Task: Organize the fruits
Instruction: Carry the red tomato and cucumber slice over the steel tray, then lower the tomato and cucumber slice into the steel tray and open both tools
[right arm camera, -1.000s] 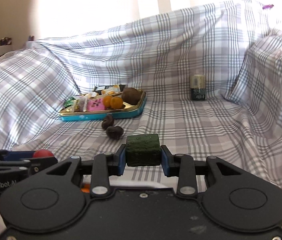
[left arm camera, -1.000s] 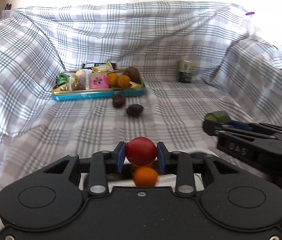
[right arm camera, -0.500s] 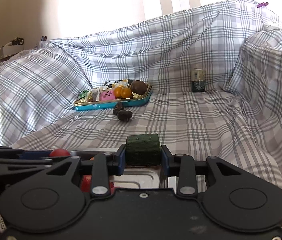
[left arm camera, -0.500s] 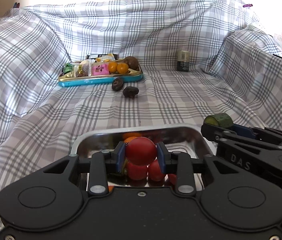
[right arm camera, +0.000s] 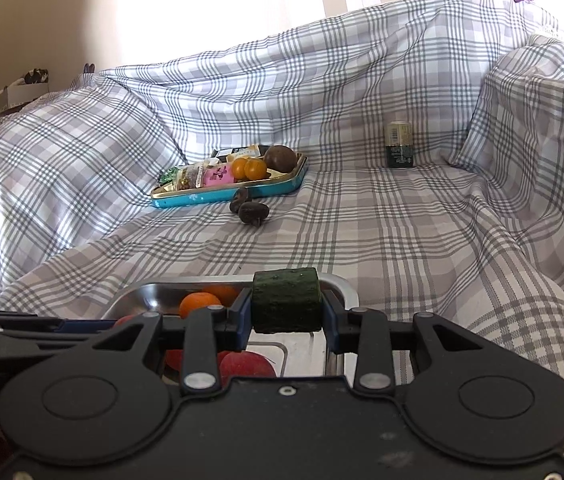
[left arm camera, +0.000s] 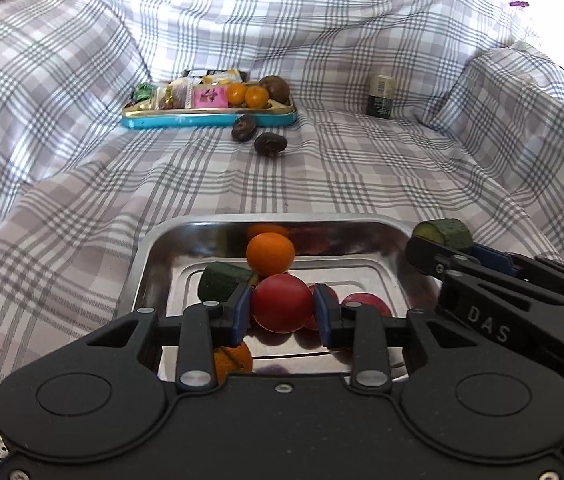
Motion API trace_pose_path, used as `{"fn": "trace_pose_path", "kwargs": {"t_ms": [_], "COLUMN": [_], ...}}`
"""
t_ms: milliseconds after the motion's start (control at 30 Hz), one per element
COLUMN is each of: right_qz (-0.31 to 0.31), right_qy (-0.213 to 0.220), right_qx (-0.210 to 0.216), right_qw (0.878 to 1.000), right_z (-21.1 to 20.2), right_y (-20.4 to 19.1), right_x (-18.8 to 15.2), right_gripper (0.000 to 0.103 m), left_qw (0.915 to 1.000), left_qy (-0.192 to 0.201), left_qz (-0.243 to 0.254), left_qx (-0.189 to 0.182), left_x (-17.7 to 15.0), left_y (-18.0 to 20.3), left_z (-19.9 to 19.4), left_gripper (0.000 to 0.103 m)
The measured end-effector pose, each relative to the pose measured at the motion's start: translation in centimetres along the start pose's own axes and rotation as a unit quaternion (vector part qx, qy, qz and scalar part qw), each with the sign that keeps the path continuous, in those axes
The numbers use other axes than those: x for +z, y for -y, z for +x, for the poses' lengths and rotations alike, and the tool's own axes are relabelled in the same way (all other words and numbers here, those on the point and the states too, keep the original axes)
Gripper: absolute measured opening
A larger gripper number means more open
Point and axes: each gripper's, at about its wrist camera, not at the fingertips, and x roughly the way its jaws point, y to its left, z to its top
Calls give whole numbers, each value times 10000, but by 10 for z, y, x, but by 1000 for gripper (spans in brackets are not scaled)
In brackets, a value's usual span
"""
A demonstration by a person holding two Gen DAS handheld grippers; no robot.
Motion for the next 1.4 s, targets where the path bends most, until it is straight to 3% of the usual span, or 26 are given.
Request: {"fn": "trace_pose_path", "kwargs": {"t_ms": [300, 700, 1400], "right_qz": [-90, -85, -116], "right_qy": [-36, -60, -108], "right_qx": [-4, -13, -59], "right_qw": [10000, 9999, 9999], "right_z": [2, 4, 6], "right_y": [-2, -1, -2], "right_x": [0, 0, 1], "right_gripper": [37, 37, 37], "left_qw": [9998, 9992, 9992], "left_qy": [-38, -283, -172], "left_qz": [-174, -212, -210], "left_qx": [-54, 165, 303], "left_x": [1, 1, 1], "left_y": [-6, -8, -10], "left_z": [0, 6, 3], "left_gripper": [43, 43, 43]}}
